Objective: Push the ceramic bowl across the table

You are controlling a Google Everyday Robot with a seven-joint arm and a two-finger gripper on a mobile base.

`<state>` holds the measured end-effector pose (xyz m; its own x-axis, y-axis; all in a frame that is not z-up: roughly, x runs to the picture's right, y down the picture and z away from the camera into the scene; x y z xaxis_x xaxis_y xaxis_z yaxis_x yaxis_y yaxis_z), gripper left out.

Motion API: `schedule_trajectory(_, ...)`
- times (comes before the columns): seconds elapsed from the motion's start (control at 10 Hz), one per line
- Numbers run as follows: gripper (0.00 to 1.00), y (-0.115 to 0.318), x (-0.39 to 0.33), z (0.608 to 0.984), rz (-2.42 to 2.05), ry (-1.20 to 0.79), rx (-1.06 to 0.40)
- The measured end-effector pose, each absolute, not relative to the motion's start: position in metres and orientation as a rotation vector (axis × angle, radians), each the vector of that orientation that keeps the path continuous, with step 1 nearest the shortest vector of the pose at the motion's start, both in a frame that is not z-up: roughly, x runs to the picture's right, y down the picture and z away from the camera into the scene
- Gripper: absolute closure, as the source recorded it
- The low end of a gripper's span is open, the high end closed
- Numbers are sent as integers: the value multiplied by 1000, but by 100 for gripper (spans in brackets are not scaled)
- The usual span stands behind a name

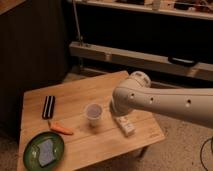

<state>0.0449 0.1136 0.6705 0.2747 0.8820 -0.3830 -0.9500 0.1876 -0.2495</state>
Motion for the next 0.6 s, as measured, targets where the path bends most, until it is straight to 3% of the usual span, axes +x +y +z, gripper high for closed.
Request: schedule_trajectory(0.6,96,111,21,657,1205,120,-502)
